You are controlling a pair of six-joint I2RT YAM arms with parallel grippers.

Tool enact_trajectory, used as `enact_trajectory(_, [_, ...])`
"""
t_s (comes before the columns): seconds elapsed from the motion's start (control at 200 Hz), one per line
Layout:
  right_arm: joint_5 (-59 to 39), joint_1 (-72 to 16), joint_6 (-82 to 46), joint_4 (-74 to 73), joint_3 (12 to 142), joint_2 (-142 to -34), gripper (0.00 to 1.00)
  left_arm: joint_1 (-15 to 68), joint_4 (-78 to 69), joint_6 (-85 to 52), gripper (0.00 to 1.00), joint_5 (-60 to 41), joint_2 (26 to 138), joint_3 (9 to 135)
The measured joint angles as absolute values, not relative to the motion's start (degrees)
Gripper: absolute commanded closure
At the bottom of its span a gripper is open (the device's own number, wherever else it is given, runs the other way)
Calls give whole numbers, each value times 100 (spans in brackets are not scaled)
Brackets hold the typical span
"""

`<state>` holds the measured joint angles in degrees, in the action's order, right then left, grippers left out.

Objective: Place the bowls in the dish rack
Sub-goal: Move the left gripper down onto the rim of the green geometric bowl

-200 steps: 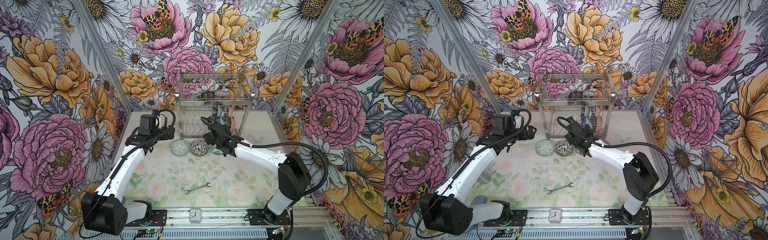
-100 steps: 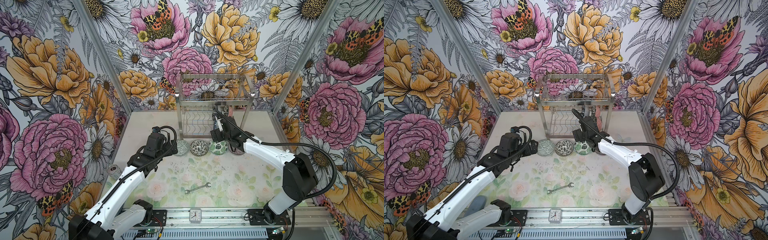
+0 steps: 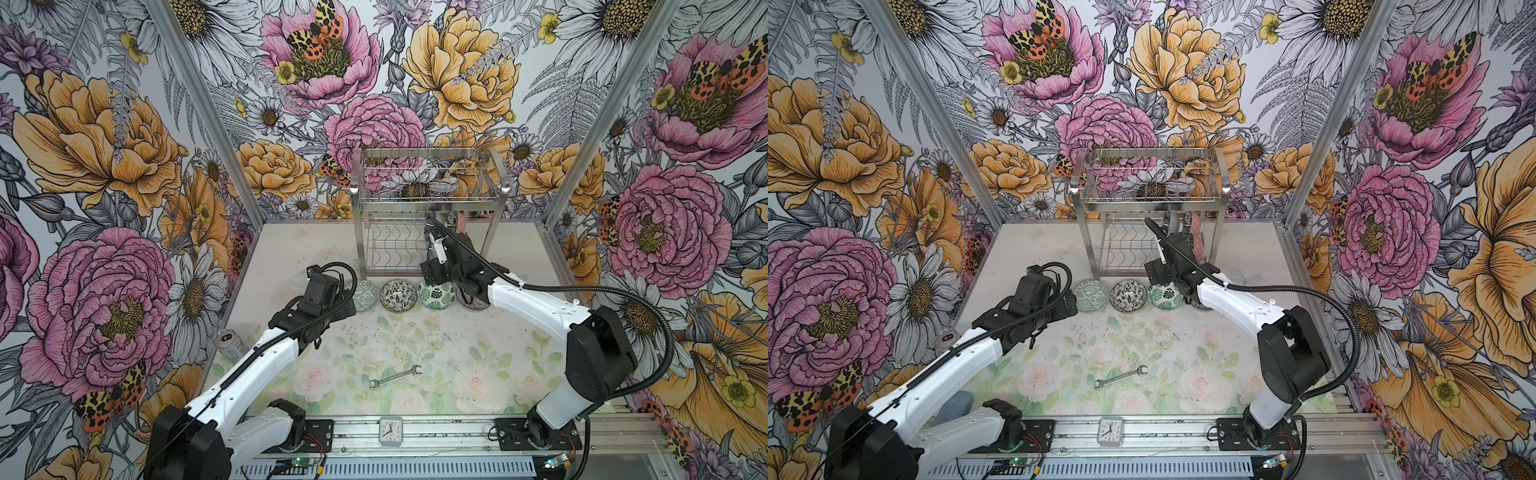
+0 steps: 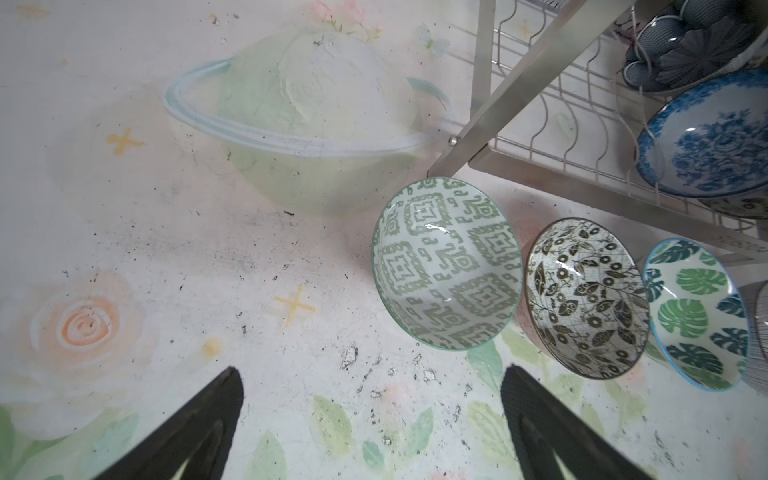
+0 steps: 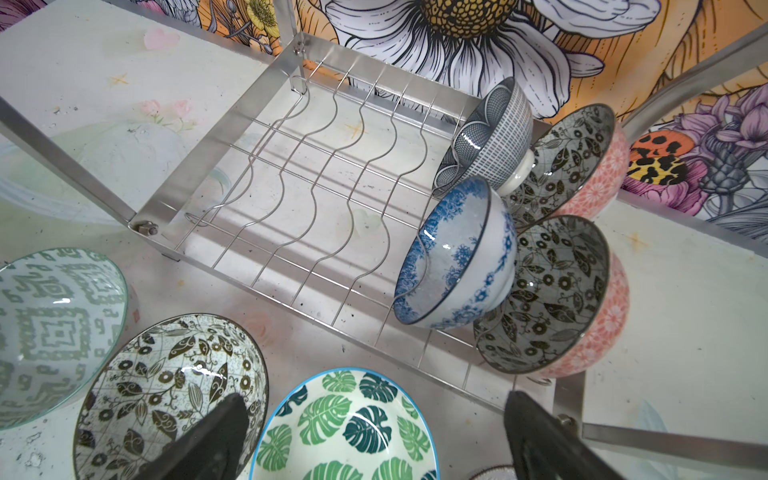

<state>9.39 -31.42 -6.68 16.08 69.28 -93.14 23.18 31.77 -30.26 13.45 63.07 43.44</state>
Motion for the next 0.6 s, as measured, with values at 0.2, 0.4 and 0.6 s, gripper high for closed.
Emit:
enact_trajectory(0.2, [1024,-3142,-668,1621,6864,-9188,2,2003,2661,-2969,1,1044,7039,4241])
enact_trajectory(0.4, [1024,-3142,-668,1647,6864,-9188,2,1881,2152,-2945,6,917,7583,4241])
enact_trajectory(0.6, [1022,-3142,-666,1649,6862,-9188,2,1758,1780,-2808,20,757,8143,4300])
